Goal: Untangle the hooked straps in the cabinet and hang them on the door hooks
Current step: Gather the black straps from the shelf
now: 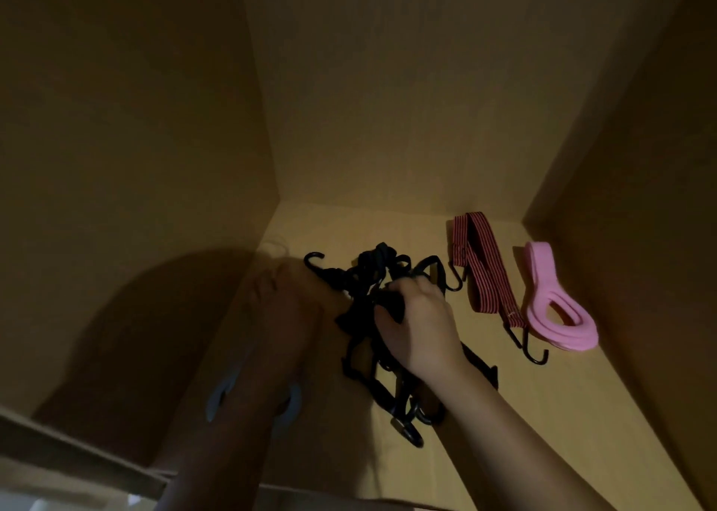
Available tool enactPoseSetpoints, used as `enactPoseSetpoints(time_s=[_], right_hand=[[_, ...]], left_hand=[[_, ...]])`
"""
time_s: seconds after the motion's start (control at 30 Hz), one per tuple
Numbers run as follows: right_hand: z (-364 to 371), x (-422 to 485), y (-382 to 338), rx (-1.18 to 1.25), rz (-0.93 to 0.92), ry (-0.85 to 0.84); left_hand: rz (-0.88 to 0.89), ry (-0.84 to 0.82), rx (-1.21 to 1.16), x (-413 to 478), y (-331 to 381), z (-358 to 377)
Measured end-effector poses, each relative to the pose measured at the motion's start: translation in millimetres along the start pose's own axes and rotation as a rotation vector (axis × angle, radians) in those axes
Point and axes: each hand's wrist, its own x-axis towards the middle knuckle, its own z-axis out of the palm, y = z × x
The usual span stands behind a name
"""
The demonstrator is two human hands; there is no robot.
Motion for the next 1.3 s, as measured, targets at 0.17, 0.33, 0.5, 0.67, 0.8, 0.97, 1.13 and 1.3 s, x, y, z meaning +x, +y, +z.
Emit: enactPoseSetpoints(time_s=[0.17, 0.33, 0.5, 0.67, 0.8, 0.97, 1.13, 1.3], right_hand=[[19.2, 19.8, -24.8, 0.037, -0.111, -0.055], [26.5, 52.0, -32.0, -0.102, -0.125, -0.166], [39.7, 75.1, -31.5, -0.304, -0.129, -0.409], [43.4, 78.3, -27.1, -0.322, -0.115, -0.549], [42.8, 77.2, -22.2, -0.309, -0.069, -0.515], [36.8, 75.2, -10.8, -0.348, -0.018, -0.470], [34.4, 71.4, -5.2, -0.331, -0.037, -0.439], [37.7, 74.2, -3.5, -0.339, -0.051, -0.443]], left_hand=[[-0.147, -0.114, 0.058, 12.6, -28.7, 16.6], [-0.167, -0.182, 0.077, 33.6, -31.4, 8.1], [-0.224, -0.121, -0.003, 43.3, -33.9, 5.2], [-0.197, -0.239, -0.110, 61.1, -33.9, 5.8], [-0.135, -0.188, -0.250, 81.1, -15.5, -7.3], [-0.056, -0.153, -0.261, 125.3, 11.3, -22.2], [-0.150, -0.129, -0.222, 156.3, 37.9, -12.8], [-0.138, -0.132, -0.170, 180.2, 41.9, -0.4]])
